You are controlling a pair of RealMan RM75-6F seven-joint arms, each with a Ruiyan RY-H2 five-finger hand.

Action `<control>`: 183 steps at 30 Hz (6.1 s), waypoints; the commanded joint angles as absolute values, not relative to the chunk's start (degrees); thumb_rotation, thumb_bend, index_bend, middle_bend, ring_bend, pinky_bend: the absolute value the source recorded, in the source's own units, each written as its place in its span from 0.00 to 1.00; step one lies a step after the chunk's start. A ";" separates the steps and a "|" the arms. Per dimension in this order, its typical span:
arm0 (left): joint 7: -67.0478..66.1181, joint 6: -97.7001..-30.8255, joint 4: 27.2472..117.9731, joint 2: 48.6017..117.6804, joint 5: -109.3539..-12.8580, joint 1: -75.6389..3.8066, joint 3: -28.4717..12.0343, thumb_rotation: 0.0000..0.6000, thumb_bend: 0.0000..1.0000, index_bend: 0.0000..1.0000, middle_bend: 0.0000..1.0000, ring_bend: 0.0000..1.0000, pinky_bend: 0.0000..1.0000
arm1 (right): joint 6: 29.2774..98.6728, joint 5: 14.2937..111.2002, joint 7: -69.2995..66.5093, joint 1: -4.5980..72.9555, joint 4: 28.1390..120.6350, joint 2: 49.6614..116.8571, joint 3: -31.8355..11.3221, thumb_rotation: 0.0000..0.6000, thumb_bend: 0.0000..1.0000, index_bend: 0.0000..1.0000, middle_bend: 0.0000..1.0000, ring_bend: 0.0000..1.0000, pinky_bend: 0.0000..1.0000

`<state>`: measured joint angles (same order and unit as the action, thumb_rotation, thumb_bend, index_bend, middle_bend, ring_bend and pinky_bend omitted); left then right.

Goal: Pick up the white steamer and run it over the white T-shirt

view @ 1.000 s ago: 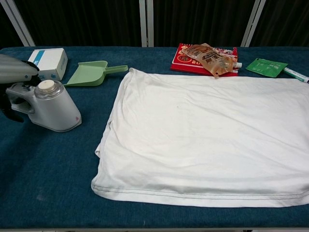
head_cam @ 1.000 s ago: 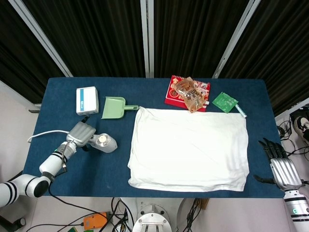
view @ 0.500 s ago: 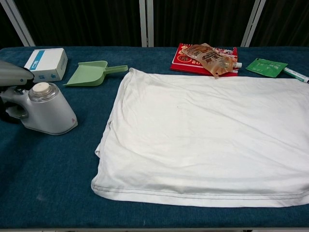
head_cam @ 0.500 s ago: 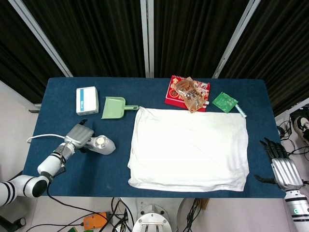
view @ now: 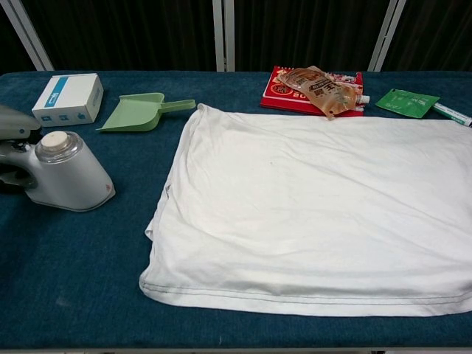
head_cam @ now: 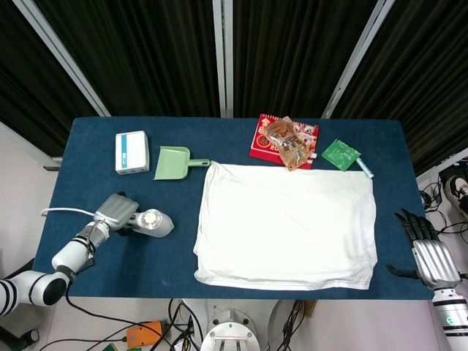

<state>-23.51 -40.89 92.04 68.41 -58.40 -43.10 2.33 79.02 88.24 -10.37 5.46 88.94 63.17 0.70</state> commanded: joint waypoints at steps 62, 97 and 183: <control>-48.81 -42.26 88.92 89.82 -6.76 -83.45 -0.55 1.00 0.54 0.72 0.88 0.73 0.66 | 65.23 93.97 -8.01 13.17 85.71 68.61 8.77 1.00 0.93 0.10 0.17 0.05 0.17; -42.71 -55.45 108.80 81.73 -28.76 -72.61 3.86 1.00 0.52 0.72 0.88 0.73 0.66 | 67.05 94.38 -11.24 13.46 83.45 69.29 8.75 1.00 0.93 0.10 0.17 0.05 0.17; -46.26 -46.87 74.35 92.33 -0.29 -75.94 -1.65 1.00 0.51 0.72 0.84 0.69 0.63 | 68.31 93.07 -9.97 12.49 84.87 69.67 8.17 1.00 0.93 0.09 0.17 0.05 0.17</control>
<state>-47.83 -46.36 73.49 93.76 1.49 -77.49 -1.73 68.31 93.07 -9.97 12.49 84.86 69.67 8.17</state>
